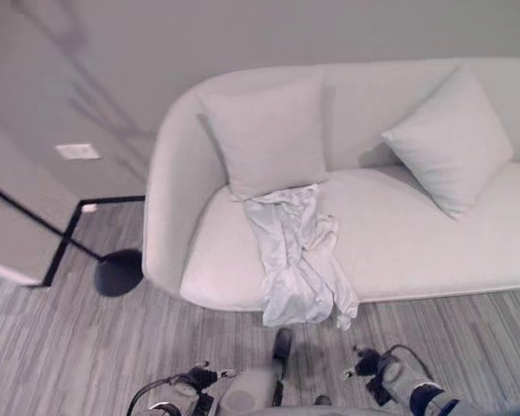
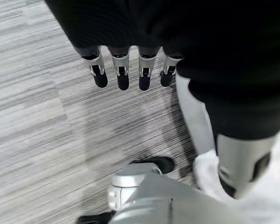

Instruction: Hang the clothes on the sofa on the clothes rack.

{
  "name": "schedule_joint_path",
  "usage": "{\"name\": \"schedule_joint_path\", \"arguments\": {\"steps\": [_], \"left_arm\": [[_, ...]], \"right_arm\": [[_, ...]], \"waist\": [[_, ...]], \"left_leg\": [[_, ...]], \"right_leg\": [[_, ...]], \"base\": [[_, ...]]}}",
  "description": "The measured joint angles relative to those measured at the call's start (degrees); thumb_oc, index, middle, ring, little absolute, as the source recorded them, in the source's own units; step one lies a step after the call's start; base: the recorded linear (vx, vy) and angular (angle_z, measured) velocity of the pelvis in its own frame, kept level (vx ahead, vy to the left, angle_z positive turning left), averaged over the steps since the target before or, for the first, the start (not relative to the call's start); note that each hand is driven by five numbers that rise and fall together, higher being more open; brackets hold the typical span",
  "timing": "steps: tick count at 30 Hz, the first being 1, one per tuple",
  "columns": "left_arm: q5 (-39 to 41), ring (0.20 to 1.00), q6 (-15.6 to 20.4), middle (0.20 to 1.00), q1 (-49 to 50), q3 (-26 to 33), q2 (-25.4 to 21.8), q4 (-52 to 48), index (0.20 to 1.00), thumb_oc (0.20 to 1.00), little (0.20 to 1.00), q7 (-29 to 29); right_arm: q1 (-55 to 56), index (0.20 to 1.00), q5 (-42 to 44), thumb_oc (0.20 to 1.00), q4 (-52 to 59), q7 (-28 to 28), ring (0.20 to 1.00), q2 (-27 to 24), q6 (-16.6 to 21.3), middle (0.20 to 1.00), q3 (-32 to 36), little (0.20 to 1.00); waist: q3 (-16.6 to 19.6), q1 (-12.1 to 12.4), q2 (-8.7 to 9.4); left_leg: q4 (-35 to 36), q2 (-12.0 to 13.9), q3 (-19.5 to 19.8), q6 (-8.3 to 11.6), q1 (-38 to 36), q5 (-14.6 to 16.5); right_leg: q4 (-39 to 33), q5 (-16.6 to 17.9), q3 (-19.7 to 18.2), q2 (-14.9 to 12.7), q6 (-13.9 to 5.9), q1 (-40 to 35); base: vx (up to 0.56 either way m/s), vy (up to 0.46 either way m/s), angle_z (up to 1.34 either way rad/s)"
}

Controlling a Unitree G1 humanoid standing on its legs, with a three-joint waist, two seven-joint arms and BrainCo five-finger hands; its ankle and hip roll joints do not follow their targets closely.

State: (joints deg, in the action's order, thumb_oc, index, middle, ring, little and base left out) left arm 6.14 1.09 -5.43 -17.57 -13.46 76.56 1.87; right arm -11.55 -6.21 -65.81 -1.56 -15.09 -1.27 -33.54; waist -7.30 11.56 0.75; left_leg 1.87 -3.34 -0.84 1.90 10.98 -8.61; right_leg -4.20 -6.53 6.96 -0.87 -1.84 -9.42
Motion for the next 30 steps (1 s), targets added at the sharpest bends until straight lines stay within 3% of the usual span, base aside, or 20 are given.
{"name": "schedule_joint_path", "arguments": {"steps": [1,3,6,7,10,11,12,13,14,16,17,18,20,22,24,27,28,30], "left_arm": [[0.0,1.000,0.7,1.000,0.4,0.1,-0.1,0.0,1.000,1.000,1.000,-0.2],[-0.3,1.000,1.3,1.000,0.6,-0.4,-0.2,-0.1,1.000,1.000,1.000,-0.9],[-1.2,1.000,1.6,1.000,1.2,-0.8,-0.6,-1.5,1.000,1.000,1.000,-1.3],[-2.6,1.000,1.5,1.000,1.4,-2.8,-0.7,-3.0,1.000,1.000,1.000,-1.7],[-5.2,1.000,1.7,1.000,2.6,-5.0,-0.8,-4.6,1.000,1.000,1.000,-2.1],[-5.2,1.000,1.7,1.000,2.6,-5.0,-0.9,-4.7,1.000,1.000,1.000,-2.2],[-5.2,1.000,1.7,1.000,2.8,-5.0,-1.1,-4.6,1.000,1.000,1.000,-2.2],[-5.1,1.000,1.7,1.000,3.8,-5.1,-1.8,-5.6,1.000,1.000,1.000,-2.2],[-5.1,1.000,1.6,1.000,4.7,-5.1,-2.4,-6.8,1.000,1.000,1.000,-2.2],[-5.0,1.000,1.5,1.000,6.2,-5.1,-2.8,-9.6,1.000,1.000,1.000,-2.2],[-5.0,1.000,1.4,1.000,8.4,-5.3,-3.2,-11.8,1.000,1.000,1.000,-2.4],[-5.0,1.000,1.2,1.000,10.8,-6.9,-4.7,-18.1,1.000,1.000,1.000,-3.5],[-4.9,1.000,1.3,1.000,13.3,-6.1,-6.3,-23.5,1.000,1.000,1.000,-4.3],[-4.5,1.000,1.0,1.000,17.5,-4.8,-8.5,-27.7,1.000,1.000,1.000,-5.2],[-4.2,1.000,1.0,1.000,19.6,-4.9,-9.4,-29.2,1.000,1.000,1.000,-6.0],[-3.2,1.000,0.2,1.000,21.8,-5.5,-9.2,-29.1,1.000,1.000,1.000,-7.2],[-3.0,1.000,0.1,1.000,21.3,-6.3,-9.2,-28.8,1.000,1.000,1.000,-7.5],[-2.7,1.000,0.1,1.000,21.8,-7.5,-8.5,-28.6,1.000,1.000,1.000,-7.5]], "right_arm": [[0.3,1.000,-0.1,1.000,-2.4,-0.1,1.000,0.0,1.7,1.000,1.3,1.000],[-0.6,1.000,-1.4,1.000,-7.2,-0.7,1.000,-0.2,0.6,1.000,5.0,1.000],[-0.8,1.000,-2.7,1.000,-5.9,-1.6,1.000,-1.0,0.6,1.000,5.6,1.000],[-1.3,1.000,-3.1,1.000,-3.8,-1.9,1.000,-1.0,0.6,1.000,6.0,1.000],[-3.2,1.000,-4.2,1.000,0.8,-3.3,1.000,-0.9,1.0,1.000,7.4,1.000],[-5.1,1.000,-5.1,1.000,2.2,-4.0,1.000,-1.0,0.9,1.000,7.4,1.000],[-6.1,1.000,-5.6,1.000,2.9,-4.4,1.000,-1.0,0.9,1.000,7.4,1.000],[-6.9,1.000,-7.8,1.000,5.0,-6.0,1.000,-1.0,0.5,1.000,7.5,1.000],[-6.8,1.000,-9.0,1.000,5.9,-7.1,1.000,-1.1,0.5,1.000,7.6,1.000],[-7.1,1.000,-10.7,1.000,5.8,-8.6,1.000,-1.2,0.4,1.000,8.4,1.000],[-7.1,1.000,-11.3,1.000,5.9,-9.8,1.000,-1.2,0.4,1.000,9.8,1.000],[-6.2,1.000,-11.9,1.000,7.0,-10.9,1.000,-3.2,0.5,1.000,11.1,1.000],[-5.5,1.000,-11.7,1.000,6.1,-11.8,1.000,-4.6,0.4,1.000,14.0,1.000],[-6.4,1.000,-11.6,1.000,2.9,-12.0,1.000,-5.6,0.5,1.000,14.3,1.000],[-7.9,1.000,-11.5,1.000,-0.9,-12.0,1.000,-5.6,0.5,1.000,13.9,1.000],[-9.0,1.000,-9.9,1.000,-3.8,-12.0,1.000,-5.4,0.6,1.000,13.8,1.000],[-9.2,1.000,-9.5,1.000,-4.5,-12.0,1.000,-5.5,0.6,1.000,13.7,1.000],[-11.2,1.000,-8.5,1.000,-9.9,-12.0,1.000,-5.6,0.5,1.000,13.2,1.000]], "waist": [[0.2,0.4,0.41],[0.8,0.0,1.27],[1.3,-0.1,1.58],[2.0,-0.1,1.32],[3.6,-0.3,0.45],[3.5,-0.3,-0.39],[3.5,-0.6,-0.86],[3.6,-1.4,-1.12],[3.4,-2.0,-1.48],[3.4,-1.2,-1.62],[3.5,-0.7,-2.25],[3.5,-1.5,-3.17],[3.6,-0.8,-3.31],[4.0,1.4,-4.25],[4.3,2.0,-4.62],[4.5,4.6,-5.39],[4.5,4.5,-5.48],[4.5,6.2,-7.05]], "left_leg": [[0.1,-0.8,-0.2,-0.94,-1.2,0.6],[0.5,-2.7,-0.3,-3.19,-4.5,2.2],[1.2,-3.9,-1.4,-4.60,-6.3,3.3],[1.1,-4.4,-2.0,-5.92,-6.7,4.2],[1.7,-4.6,-2.9,-6.98,-7.2,4.9],[1.9,-4.1,-2.9,-6.99,-8.1,4.6],[1.9,-3.7,-2.7,-7.15,-8.8,4.5],[1.9,-3.8,-1.5,-7.39,-9.7,4.7],[2.1,-3.8,-1.2,-7.43,-10.2,5.0],[2.1,-4.0,-1.2,-9.08,-11.0,6.2],[1.8,-4.2,0.5,-8.75,-11.0,6.0],[2.2,-4.8,3.7,-7.92,-10.6,5.4],[2.5,-5.8,5.6,-7.10,-10.6,4.8],[2.4,-7.5,7.0,-7.09,-11.0,4.7],[2.5,-8.3,8.4,-7.09,-10.7,4.7],[1.9,-9.1,9.9,-7.89,-8.5,4.2],[1.8,-9.1,10.1,-7.83,-8.1,4.2],[-0.1,-9.3,12.9,-7.96,-5.2,3.7]], "right_leg": [[0.8,-0.8,0.3,-0.5,0.08,-0.7],[4.3,-2.0,0.6,-0.9,-0.77,-1.2],[5.6,-2.0,1.3,-0.6,-0.85,-0.4],[5.5,-1.9,1.6,-0.6,-1.00,-0.2],[9.7,-2.3,1.6,-1.2,-2.50,2.0],[18.7,-3.8,1.9,-1.5,-4.86,6.0],[26.1,-4.2,2.2,-1.7,-5.91,9.5],[37.6,-4.2,4.3,-3.7,-8.42,14.5],[38.8,-4.3,5.6,-5.0,-8.44,15.2],[35.6,-3.7,7.5,-7.8,-8.64,16.2],[30.4,-3.0,8.0,-9.0,-7.77,16.7],[22.4,-2.4,6.3,-8.4,-6.97,15.6],[17.7,-1.8,4.3,-7.7,-6.60,14.4],[14.8,0.0,5.5,-6.8,-6.21,13.3],[12.3,0.1,6.7,-6.0,-6.03,12.4],[9.7,1.4,8.2,-5.5,-4.62,12.3],[9.6,1.4,8.6,-5.5,-4.63,12.7],[9.2,1.8,11.7,-4.4,-3.90,13.3]], "base": [[0.28,0.150,-0.43],[0.22,0.152,-0.03],[0.18,0.153,-0.14],[0.14,0.181,-0.24],[0.08,0.176,-0.28],[0.05,0.213,-0.18],[0.06,0.179,0.09],[0.06,0.066,0.37],[0.05,0.019,0.45],[0.06,-0.023,0.24],[0.12,-0.050,0.74],[0.10,-0.035,1.07],[0.06,-0.038,0.78],[0.03,-0.049,0.40],[-0.02,-0.022,0.44],[-0.07,-0.004,0.29],[-0.16,-0.002,0.43],[-0.16,0.003,0.63]]}}
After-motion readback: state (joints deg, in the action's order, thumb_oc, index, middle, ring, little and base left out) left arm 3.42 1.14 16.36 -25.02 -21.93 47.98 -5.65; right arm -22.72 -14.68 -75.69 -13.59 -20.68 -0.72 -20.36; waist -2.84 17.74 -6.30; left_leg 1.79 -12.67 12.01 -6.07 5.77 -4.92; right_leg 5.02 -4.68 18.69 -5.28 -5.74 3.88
